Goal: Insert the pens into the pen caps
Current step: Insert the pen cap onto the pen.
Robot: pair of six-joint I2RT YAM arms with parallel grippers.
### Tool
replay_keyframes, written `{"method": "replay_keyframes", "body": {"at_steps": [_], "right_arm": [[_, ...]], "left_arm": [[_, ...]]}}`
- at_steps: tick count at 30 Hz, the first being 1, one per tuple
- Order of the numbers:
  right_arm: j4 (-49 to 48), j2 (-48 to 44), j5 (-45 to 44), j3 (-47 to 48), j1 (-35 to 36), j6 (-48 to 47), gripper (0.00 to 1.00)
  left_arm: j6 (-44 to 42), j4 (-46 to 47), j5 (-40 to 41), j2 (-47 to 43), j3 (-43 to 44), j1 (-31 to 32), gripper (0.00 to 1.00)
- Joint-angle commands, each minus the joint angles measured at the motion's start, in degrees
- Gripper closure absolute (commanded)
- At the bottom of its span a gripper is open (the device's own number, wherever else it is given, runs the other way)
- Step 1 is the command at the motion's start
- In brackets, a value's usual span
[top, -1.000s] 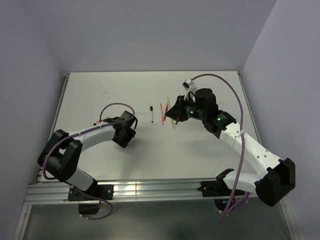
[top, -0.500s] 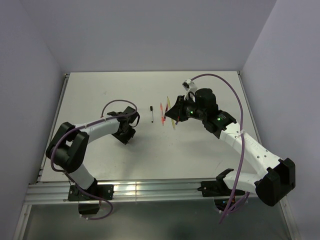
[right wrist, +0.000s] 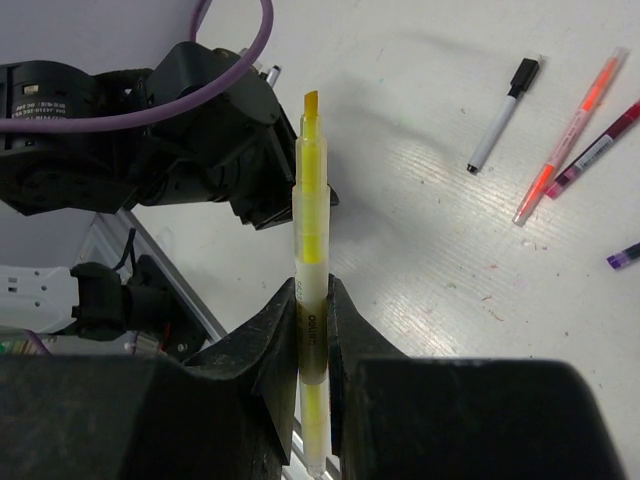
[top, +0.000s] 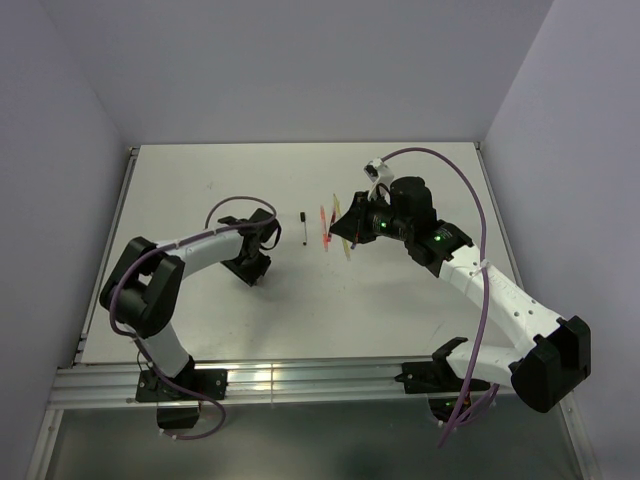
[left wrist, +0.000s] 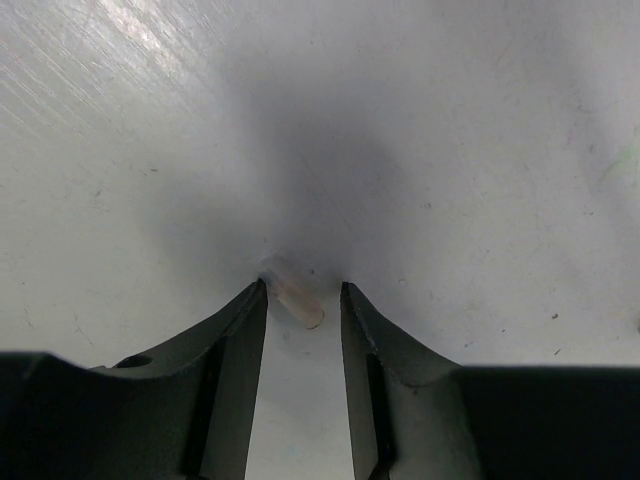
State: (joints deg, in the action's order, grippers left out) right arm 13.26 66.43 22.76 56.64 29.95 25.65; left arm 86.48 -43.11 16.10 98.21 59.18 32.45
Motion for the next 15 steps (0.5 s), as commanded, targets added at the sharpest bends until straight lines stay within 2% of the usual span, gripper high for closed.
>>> {"method": "replay_keyframes", "body": {"at_steps": [1, 15], "right_arm": [[-1.66, -1.04, 1.05, 0.57, -0.25, -0.86, 1.0], [-1.65, -1.13, 2.02, 0.49, -0.25, -0.69, 1.0]], "left_arm": [[-0.69, -1.62, 2.97, 3.82, -0.64, -1.33, 0.59], [-3.42, -1.54, 4.21, 8.13, 0.15, -3.0, 0.66]]}}
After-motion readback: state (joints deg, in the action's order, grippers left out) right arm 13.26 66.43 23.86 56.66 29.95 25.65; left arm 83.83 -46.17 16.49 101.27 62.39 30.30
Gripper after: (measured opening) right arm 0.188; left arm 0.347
